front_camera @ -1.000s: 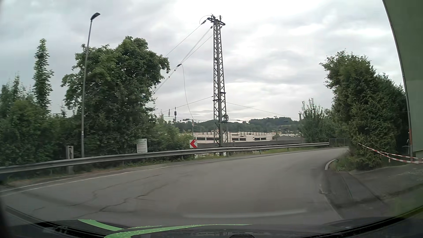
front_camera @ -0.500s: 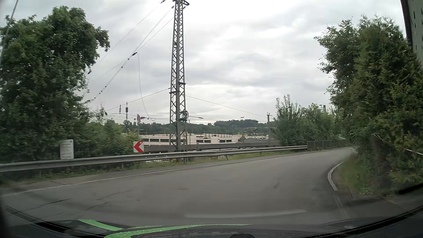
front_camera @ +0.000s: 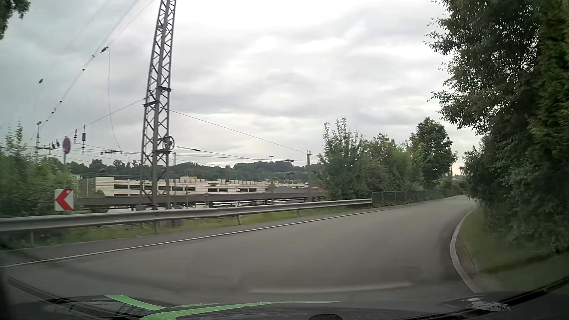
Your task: Follow the waypoints while adhering to traffic rules and regulations
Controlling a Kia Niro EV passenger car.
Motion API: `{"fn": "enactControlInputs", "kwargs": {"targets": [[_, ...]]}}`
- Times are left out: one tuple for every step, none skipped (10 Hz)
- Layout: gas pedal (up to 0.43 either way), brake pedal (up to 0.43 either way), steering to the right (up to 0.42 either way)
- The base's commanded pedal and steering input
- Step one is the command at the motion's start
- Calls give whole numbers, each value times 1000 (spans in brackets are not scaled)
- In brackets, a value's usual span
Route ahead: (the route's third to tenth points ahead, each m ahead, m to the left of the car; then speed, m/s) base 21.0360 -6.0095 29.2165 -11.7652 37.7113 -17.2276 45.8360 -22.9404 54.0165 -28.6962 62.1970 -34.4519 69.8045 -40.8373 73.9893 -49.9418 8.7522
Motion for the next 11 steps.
{"fn": "enactControlInputs", "kwargs": {"targets": [[98,0,169],[110,0,170],[118,0,172],[130,0,172],[150,0,172],[177,0,171],[177,0,171],[177,0,170],[197,0,168],[209,0,165],[220,0,160]]}}
